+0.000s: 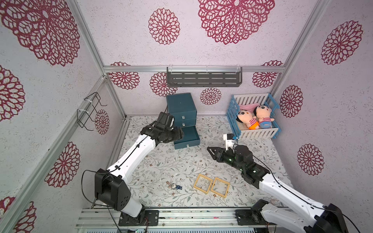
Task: Place the brooch boxes into the drawer by color
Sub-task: Pick up the brooch box from the center of the board.
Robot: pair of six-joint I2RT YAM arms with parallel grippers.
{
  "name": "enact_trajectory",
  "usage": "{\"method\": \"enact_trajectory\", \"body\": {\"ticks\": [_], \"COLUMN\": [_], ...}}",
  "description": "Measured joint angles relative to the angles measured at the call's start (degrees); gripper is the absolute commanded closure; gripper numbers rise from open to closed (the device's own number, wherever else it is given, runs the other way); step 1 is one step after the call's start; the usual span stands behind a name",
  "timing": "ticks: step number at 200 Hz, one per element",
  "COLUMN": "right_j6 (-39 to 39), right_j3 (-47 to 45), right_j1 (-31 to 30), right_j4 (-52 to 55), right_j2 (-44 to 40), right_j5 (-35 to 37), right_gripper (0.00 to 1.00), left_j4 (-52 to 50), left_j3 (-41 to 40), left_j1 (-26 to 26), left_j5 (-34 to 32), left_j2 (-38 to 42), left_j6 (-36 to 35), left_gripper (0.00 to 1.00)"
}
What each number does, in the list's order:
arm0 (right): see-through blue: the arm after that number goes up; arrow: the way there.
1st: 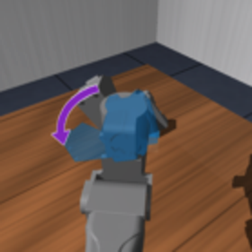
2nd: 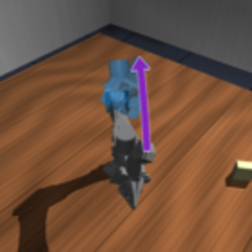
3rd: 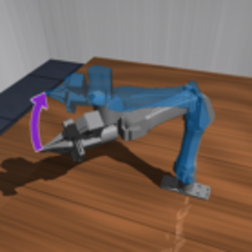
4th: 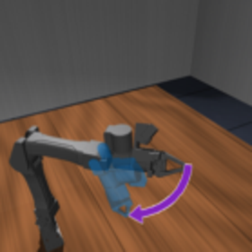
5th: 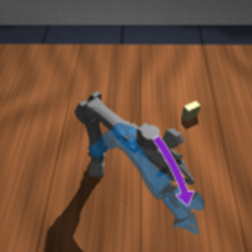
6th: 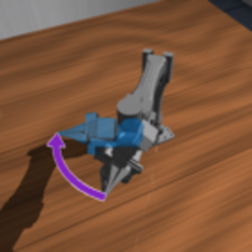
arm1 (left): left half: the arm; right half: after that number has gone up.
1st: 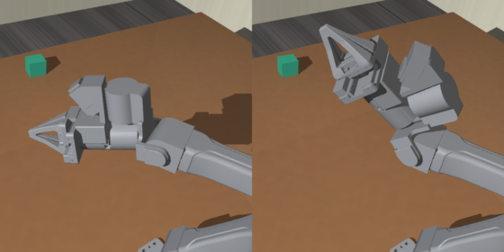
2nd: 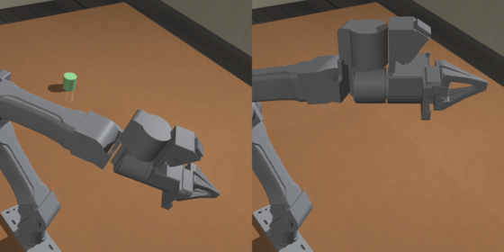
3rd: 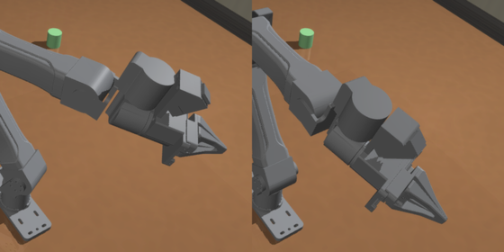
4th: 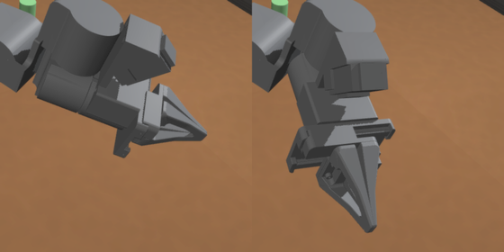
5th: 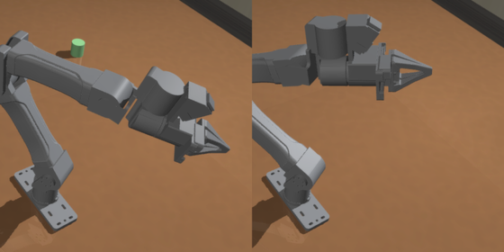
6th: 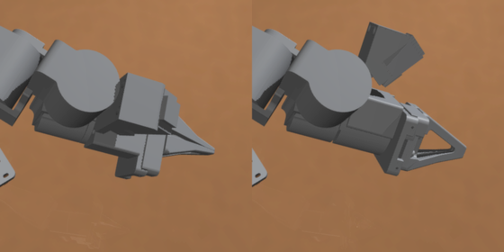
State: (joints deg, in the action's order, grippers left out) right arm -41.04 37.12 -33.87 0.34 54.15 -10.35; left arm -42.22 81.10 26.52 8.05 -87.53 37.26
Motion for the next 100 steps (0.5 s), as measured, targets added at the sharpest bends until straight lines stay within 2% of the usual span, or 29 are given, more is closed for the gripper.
{"method": "enact_trajectory", "body": {"ticks": [49, 100], "right_j6": [2.2, 3.3], "right_j3": [-0.3, 1.5], "right_j1": [-0.1, -0.1], "right_j4": [14.1, 28.0], "right_j2": [-11.8, -15.5], "right_j5": [0.1, 0.8], "right_gripper": [0.54, 0.55], "left_j4": [0.6, 2.5], "left_j3": [-8.7, -15.8], "left_j1": [7.9, 18.3], "left_j5": [-3.2, -7.9], "left_j2": [4.4, 5.3], "left_j6": [0.7, 2.5], "left_gripper": [0.43, 0.46]}}
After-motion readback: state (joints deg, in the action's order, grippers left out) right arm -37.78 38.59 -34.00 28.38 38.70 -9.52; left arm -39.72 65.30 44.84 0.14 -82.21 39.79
